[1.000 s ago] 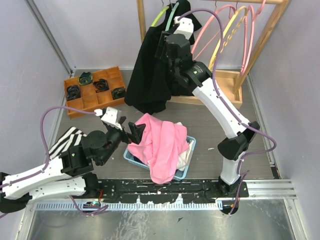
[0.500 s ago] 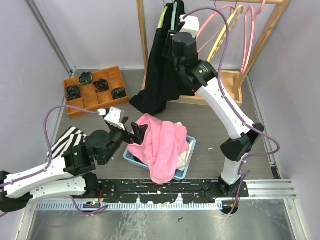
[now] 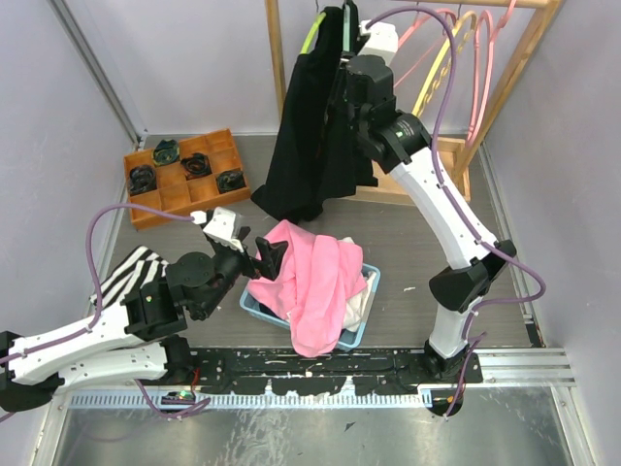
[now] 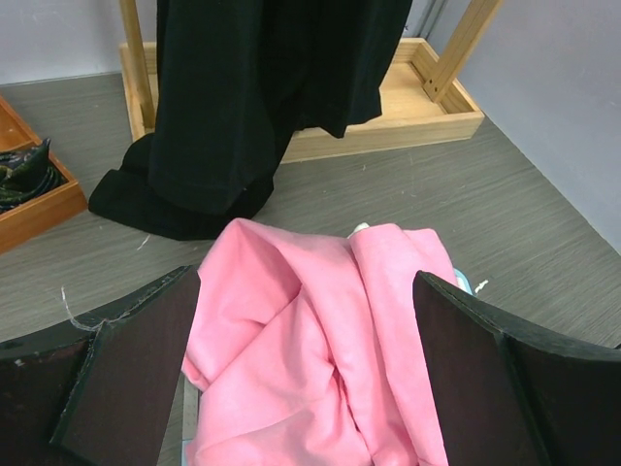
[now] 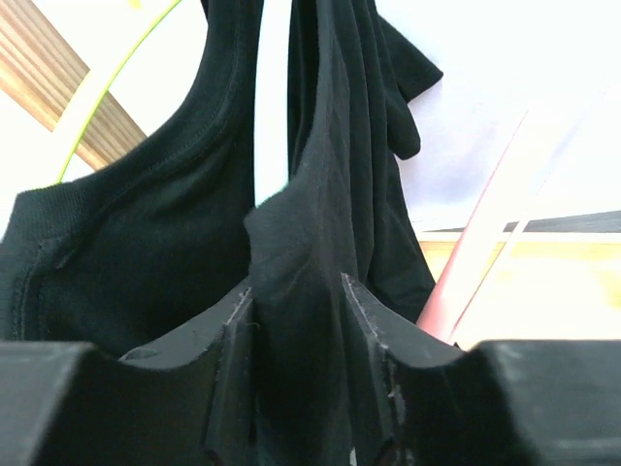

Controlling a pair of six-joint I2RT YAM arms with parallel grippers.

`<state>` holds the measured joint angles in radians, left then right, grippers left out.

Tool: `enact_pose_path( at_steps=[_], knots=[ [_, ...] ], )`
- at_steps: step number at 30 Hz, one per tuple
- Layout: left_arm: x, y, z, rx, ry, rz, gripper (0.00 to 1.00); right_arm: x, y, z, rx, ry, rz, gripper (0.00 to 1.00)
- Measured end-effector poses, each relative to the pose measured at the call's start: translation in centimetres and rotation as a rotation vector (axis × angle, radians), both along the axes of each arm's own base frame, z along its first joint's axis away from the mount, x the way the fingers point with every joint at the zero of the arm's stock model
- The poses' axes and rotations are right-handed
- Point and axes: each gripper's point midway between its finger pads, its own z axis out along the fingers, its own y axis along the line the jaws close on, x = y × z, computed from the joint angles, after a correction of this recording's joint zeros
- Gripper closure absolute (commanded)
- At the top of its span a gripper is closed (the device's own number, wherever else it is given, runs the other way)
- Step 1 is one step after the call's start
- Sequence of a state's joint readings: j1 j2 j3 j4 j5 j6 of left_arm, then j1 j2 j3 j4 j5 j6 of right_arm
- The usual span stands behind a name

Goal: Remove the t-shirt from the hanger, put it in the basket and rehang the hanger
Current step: Pick up the hanger from the clothesline.

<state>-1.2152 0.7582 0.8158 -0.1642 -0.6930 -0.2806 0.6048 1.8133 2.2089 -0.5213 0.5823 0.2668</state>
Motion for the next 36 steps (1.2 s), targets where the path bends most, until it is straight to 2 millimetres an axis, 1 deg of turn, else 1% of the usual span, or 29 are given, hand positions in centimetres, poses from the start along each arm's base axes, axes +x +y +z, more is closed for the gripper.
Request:
enact_pose_path(
  at_steps=[2,5,8,12,16,24,36],
  knots=[
    [0.0,0.0,0.0,-0.002,-0.001,0.0,0.02,0.0,-0.3,0.6,0.002,-0.01,-0.001,0.65],
    [0.0,0.0,0.1,-0.002,-0.001,0.0,0.02,0.2,-0.7,1.4,0.008,-0.026,0.0,0.78],
    [0.0,0.0,0.1,-0.002,-0.001,0.0,0.02,0.7,-0.9,1.4,0.003,-0.027,0.007,0.89],
    [0.0,0.1,0.1,-0.005,-0.003,0.0,0.02,0.9,-0.9,1.1,-0.006,-0.02,0.011,0.96],
    [0.0,0.1,0.2,-0.006,-0.006,0.0,0.02,0.9,-0.9,1.1,-0.01,-0.02,0.014,0.99],
    [0.0,0.1,0.4,-0.003,-0.013,-0.001,0.02,0.9,-0.8,1.0,-0.011,-0.031,0.023,0.99],
    [0.4,-1.4,-0.5,0.027,-0.003,-0.012,0.02,0.5,-1.2,1.2,-0.021,-0.058,0.039,0.99]
  ],
)
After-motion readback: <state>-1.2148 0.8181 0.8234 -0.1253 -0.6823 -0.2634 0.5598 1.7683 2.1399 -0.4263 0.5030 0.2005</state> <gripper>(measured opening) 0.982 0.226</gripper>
